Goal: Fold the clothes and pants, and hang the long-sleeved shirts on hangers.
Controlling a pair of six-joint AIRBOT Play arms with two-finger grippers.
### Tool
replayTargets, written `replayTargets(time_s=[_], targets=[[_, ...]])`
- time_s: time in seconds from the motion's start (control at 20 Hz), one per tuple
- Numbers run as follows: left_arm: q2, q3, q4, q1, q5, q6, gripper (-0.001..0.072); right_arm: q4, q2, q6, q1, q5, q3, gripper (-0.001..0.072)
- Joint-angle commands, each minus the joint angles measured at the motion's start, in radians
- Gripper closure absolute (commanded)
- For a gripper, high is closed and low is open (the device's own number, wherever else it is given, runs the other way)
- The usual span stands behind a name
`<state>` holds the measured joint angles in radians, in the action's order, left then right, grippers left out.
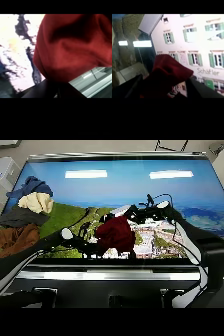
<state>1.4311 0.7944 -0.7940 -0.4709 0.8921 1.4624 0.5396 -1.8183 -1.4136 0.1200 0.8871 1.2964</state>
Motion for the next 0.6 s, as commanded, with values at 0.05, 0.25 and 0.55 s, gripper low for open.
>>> replayTargets(time_s=[0.05,0.25,0.55], targets=[[-0.053,0.0,0.004,-0.002,-0.004,-0.009,0.0682,-0.04,-0.004,-0.013,0.055,-0.072,0.003,0.0678],[-0.168,0.04,-0.108,0.037,-0.018,0.02,0.0685,0.097,0.061,0.034,0.001,0.036,0.087,0.0683],[-0.501,0.514,-0.27,0.258,-0.002,0.044,0.0685,0.357,0.464,0.19,-0.198,0.16,0.416,0.0681]])
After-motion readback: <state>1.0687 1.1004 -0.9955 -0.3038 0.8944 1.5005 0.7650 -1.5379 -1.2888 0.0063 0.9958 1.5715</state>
